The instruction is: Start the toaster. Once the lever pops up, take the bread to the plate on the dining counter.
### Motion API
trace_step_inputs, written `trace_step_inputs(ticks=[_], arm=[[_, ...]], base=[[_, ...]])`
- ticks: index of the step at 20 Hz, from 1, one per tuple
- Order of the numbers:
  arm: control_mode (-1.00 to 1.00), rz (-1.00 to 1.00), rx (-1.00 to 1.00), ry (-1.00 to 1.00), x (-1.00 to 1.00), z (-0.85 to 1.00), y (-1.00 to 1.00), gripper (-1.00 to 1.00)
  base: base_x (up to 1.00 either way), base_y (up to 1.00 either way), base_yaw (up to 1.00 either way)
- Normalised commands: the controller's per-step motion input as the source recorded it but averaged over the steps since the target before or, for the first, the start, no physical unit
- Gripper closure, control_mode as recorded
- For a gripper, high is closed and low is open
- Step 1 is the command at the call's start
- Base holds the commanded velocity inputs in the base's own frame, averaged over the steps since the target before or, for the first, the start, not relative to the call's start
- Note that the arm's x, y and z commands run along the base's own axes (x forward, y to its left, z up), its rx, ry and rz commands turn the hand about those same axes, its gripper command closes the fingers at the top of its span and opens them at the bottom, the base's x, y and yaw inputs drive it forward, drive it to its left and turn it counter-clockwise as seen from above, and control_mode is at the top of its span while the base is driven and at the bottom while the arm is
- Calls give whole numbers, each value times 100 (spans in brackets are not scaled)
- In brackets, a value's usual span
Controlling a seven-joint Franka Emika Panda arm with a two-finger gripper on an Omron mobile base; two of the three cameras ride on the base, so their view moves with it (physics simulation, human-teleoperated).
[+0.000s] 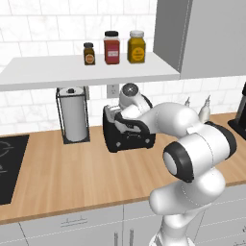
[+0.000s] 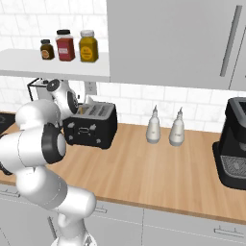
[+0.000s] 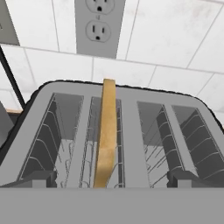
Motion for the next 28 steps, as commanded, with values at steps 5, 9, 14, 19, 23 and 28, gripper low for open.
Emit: trace_step_inputs(ticks=[5, 9, 14, 19, 23, 28], arm=[[-100, 0, 0, 0, 0, -3, 3, -100], [-100, 0, 0, 0, 8, -2, 1, -100], [-100, 0, 0, 0, 13, -6, 1, -100], [-100, 0, 0, 0, 13, -12, 5, -100], [-100, 0, 0, 0, 10, -7, 6, -100], [-100, 0, 0, 0, 9, -6, 0, -100]], base=[[0, 0, 0], [0, 0, 0], [0, 0, 0], [0, 0, 0], [0, 0, 0], [0, 0, 0]])
